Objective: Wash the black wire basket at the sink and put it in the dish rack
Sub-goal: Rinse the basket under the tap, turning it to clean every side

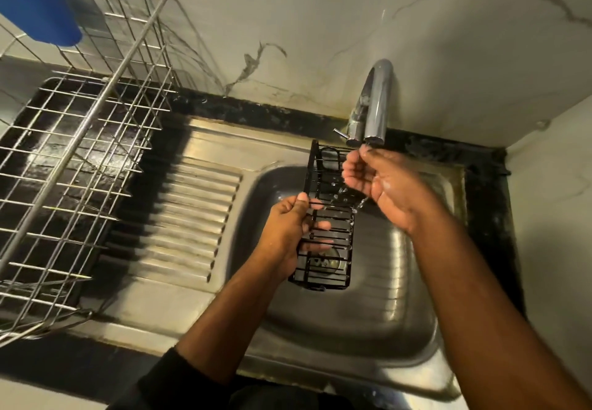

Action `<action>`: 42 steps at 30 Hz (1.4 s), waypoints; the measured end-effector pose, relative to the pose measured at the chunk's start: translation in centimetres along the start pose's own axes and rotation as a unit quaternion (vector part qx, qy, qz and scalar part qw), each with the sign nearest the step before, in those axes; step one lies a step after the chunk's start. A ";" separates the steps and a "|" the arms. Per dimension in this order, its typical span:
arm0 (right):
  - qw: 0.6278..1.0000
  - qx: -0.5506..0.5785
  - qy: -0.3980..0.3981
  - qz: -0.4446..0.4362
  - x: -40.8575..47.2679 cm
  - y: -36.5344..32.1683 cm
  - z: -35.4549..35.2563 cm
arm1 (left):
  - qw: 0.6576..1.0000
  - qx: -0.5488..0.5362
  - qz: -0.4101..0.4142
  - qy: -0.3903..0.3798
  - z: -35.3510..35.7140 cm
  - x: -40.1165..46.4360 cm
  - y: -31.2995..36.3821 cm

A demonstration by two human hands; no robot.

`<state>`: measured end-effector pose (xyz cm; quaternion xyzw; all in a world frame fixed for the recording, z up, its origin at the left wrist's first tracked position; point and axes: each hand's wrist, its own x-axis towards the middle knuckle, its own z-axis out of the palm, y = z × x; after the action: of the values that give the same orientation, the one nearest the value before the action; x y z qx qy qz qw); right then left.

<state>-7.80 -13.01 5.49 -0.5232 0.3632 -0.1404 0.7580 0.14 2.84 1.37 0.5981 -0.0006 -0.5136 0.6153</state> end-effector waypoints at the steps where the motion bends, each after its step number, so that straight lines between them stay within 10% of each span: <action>1: 1.000 0.005 0.015 0.012 0.2 -0.5 -0.3 | 1.000 0.005 -0.004 -0.004 0.1 0.0 0.0; 10: 0.998 0.048 0.009 0.029 1.2 -1.7 0.9 | 0.988 0.131 -0.034 -0.070 -1.3 1.9 1.5; 16: 0.983 -0.138 0.008 -0.121 0.3 -0.2 0.2 | 0.974 0.184 -0.034 -0.130 -1.6 1.8 2.9; 23: 0.637 -0.724 -0.057 -0.258 -2.9 5.3 2.0 | 0.979 0.144 -0.024 -0.139 -0.9 1.6 3.4; 29: 0.659 -0.736 0.081 -0.129 0.8 1.9 -1.2 | 0.979 0.161 -0.021 -0.119 -0.9 0.1 2.5; 35: 0.595 -0.766 -0.069 -0.233 -2.7 4.5 2.6 | 0.988 0.120 -0.002 -0.093 -1.0 -1.2 2.4; 42: 0.754 -0.617 0.123 -0.191 1.9 2.2 -0.1 | 0.997 0.079 0.004 -0.020 -2.0 -2.4 1.1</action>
<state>-6.95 -13.32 2.78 -0.9140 0.3535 -0.0903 0.1772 0.88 5.59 3.09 0.6346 -0.0563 -0.5211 0.5679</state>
